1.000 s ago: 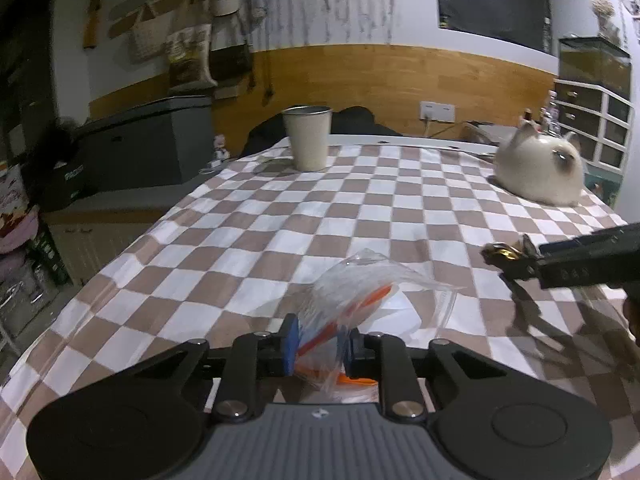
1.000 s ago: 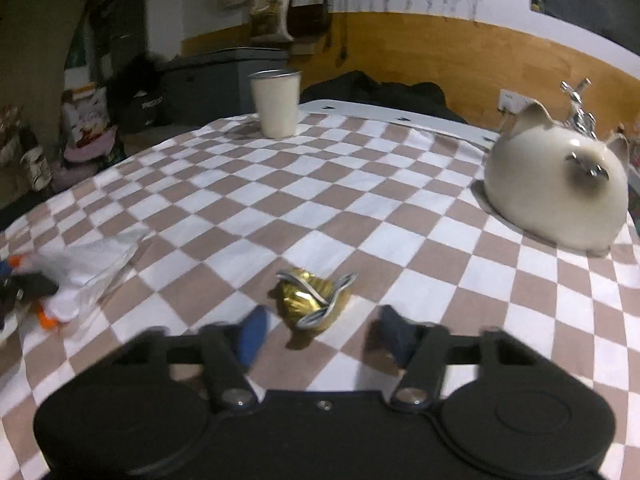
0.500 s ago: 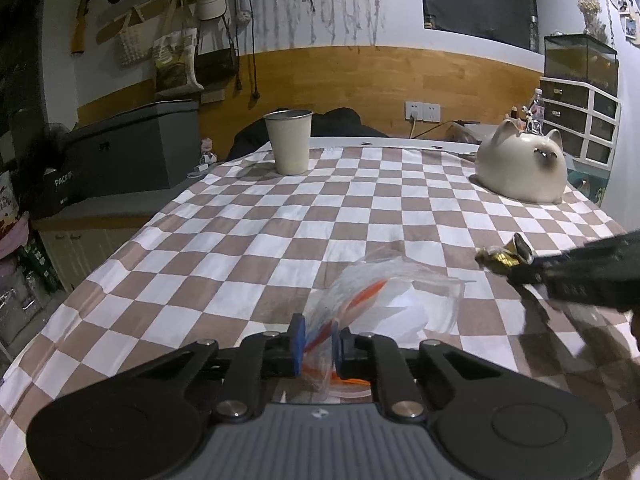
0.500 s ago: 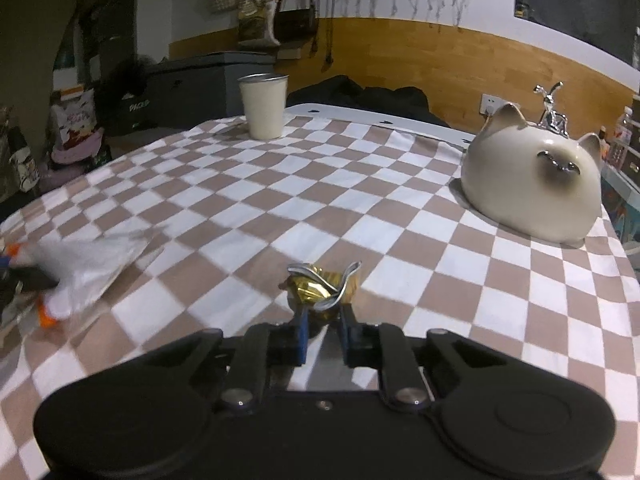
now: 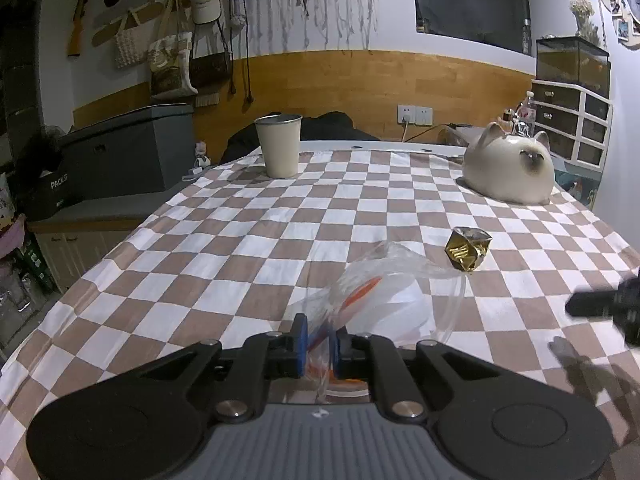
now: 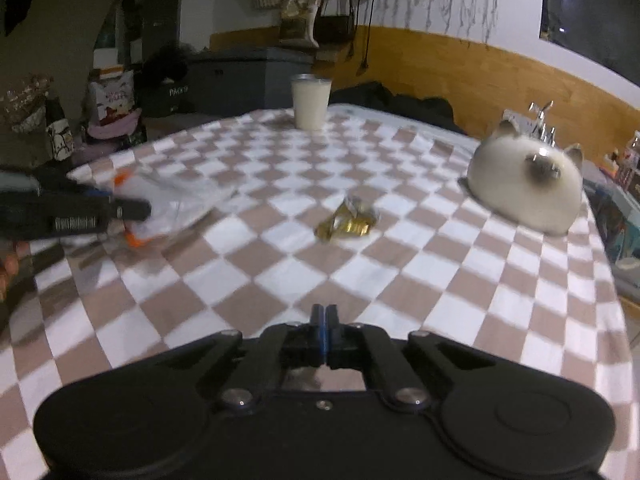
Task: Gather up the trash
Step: 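Grasp the clear plastic bag with the left tool while the right tool grasps the gold wrapper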
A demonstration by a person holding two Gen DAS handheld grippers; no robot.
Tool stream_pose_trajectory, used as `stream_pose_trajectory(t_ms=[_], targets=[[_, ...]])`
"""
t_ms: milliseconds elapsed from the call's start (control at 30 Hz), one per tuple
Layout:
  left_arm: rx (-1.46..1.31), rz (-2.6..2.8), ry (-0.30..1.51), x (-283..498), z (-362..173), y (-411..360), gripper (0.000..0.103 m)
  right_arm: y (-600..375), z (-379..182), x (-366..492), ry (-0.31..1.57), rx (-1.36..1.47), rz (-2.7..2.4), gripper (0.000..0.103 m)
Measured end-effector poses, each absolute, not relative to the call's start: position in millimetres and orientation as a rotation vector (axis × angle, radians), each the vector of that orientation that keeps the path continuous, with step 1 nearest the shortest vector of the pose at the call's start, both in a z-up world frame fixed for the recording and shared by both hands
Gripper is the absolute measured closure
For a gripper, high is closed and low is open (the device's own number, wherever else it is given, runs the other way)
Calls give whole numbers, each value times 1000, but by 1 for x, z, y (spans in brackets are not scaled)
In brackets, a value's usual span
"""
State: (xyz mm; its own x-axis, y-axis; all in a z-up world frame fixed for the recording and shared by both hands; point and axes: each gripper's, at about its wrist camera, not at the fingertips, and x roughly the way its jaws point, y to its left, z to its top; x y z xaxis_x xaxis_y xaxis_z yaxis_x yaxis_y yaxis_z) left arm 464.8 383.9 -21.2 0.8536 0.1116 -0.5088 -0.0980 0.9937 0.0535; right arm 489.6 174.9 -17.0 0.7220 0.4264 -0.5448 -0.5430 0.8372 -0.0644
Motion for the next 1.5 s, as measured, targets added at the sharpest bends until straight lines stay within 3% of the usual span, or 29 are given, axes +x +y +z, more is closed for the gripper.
stream_pose_trajectory(t_ms=[67,167,233,300,367,467,600,867,1033,1133,1233,1333,1367,1400,1500], targets=[[18,109,537,465,-21,385,91,173,-1,497,534,-213,528,86],[7,106,539,466,-21,387,91,171,27,510,525,-232,507,81],[6,106,540,466,-21,387,91,169,45,519,540,-232,497,70],[5,105,540,466,-20,388,91,169,62,528,551,-223,485,45],[2,103,538,466,-20,388,91,172,75,539,531,-202,453,37],[-11,100,536,465,-19,390,91,183,86,564,531,-144,434,15],[-31,100,534,464,-17,395,92,210,69,590,584,-174,438,8],[-24,97,542,465,-19,393,92,236,-2,617,672,-190,397,9],[-16,97,544,466,-19,391,92,239,-22,625,661,-191,401,19],[-8,97,548,466,-20,389,92,242,-30,629,680,-196,405,26],[1,99,550,466,-21,388,92,240,-30,627,686,-152,434,48],[-2,100,548,466,-21,388,92,243,-28,620,680,-184,430,51],[-4,101,546,466,-20,388,92,243,-27,618,676,-191,432,54],[-5,102,544,466,-20,388,92,243,-27,614,669,-198,432,64],[-4,104,541,465,-19,388,92,236,-18,605,659,-174,436,71]])
